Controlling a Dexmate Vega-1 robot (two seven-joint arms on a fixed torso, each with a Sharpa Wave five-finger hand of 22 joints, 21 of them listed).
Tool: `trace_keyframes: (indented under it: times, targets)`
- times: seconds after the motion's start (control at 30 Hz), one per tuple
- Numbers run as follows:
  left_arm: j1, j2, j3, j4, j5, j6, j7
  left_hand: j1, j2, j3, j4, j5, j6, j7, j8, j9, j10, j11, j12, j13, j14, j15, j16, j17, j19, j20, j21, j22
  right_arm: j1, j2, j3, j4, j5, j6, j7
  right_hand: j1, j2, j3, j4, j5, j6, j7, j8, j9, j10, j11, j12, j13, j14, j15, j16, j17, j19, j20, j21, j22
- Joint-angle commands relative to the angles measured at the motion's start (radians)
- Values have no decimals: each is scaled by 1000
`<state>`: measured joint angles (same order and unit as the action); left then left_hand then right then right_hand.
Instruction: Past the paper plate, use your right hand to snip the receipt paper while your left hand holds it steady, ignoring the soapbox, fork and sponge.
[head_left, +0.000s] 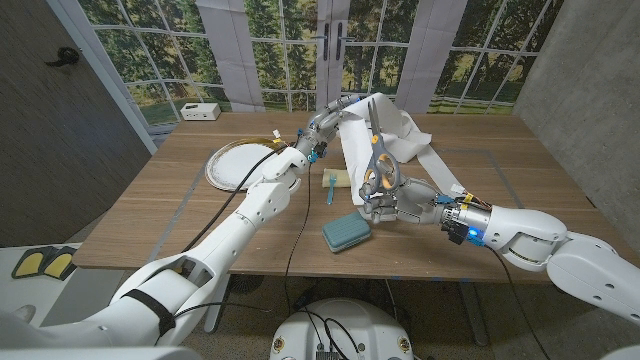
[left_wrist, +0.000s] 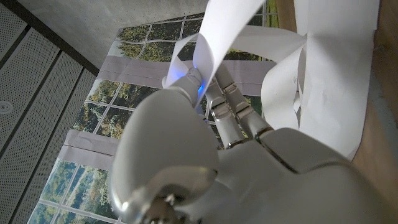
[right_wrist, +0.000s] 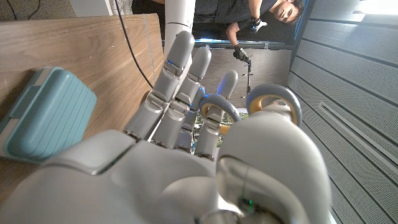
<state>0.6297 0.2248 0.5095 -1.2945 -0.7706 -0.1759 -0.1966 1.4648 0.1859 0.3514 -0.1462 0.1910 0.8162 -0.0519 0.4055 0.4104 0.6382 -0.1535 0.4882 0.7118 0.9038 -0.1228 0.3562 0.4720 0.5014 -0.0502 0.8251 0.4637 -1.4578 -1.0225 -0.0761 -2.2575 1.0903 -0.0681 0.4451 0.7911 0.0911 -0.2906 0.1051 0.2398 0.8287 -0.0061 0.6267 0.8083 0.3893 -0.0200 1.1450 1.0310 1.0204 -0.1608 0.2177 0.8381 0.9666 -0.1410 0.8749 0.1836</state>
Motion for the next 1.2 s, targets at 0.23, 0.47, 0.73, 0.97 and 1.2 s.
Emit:
trace_keyframes:
  times: [0.23, 0.47, 0.73, 0.97, 1.2]
  targets:
    - [3, -41, -29, -4, -91, 5, -42, -7, -8, 17, 0, -6, 1, -5, -1, 3, -6, -1, 6, 12, -6, -112, -3, 9, -10, -31, 21, -1, 29, -15, -25, 10, 15, 3, 2, 4, 5, -8, -2, 0, 11, 3, -5, 5, 31, -20, 10, 6, 2, -35, -3, 0, 12, -36, -4, 2]
    - [-4, -40, -29, 1, -125, 46, -72, -10, -9, 20, 0, -6, 4, -4, -1, 3, -7, -1, 6, 17, -5, -113, -5, 14, -17, -30, 30, -4, 23, -21, -19, 13, 19, 9, 5, 4, 6, -7, -2, -1, 13, 0, -7, 6, 31, -21, 11, 6, 4, -34, -2, 1, 12, -36, -5, 2]
    - [6, -8, -26, -40, -114, 59, -75, -14, -13, 23, -3, -3, -17, -7, -13, 3, -15, -3, 5, 27, 0, -114, -6, 25, -29, -19, 47, -9, 29, -22, -27, 19, 18, 12, 12, 4, 6, -8, -2, -1, 15, 2, -10, 7, 32, -20, 12, 9, 3, -36, -3, 0, 12, -36, -7, 3]
    - [41, 25, -20, -114, -55, 38, 6, -22, -17, 20, -2, -1, -15, 0, -17, 1, -16, 1, 5, 33, 1, -115, -5, 35, -35, -16, 57, -13, 54, -20, -50, 27, 10, 13, 24, 5, 6, -8, -2, -1, 15, 0, -12, 10, 31, -19, 11, 6, 3, -35, -2, 1, 13, -37, -8, 3]
    - [78, 21, -13, -165, -9, -4, 90, -27, -16, 21, -4, 2, -15, -7, -19, 3, -13, -2, 8, 39, -1, -114, -7, 44, -40, -17, 68, -19, 66, -23, -66, 25, 15, 7, 21, 3, 4, -9, -2, -1, 13, 1, -17, 10, 29, -20, 10, 7, -1, -32, -3, 2, 12, -35, -9, 3]
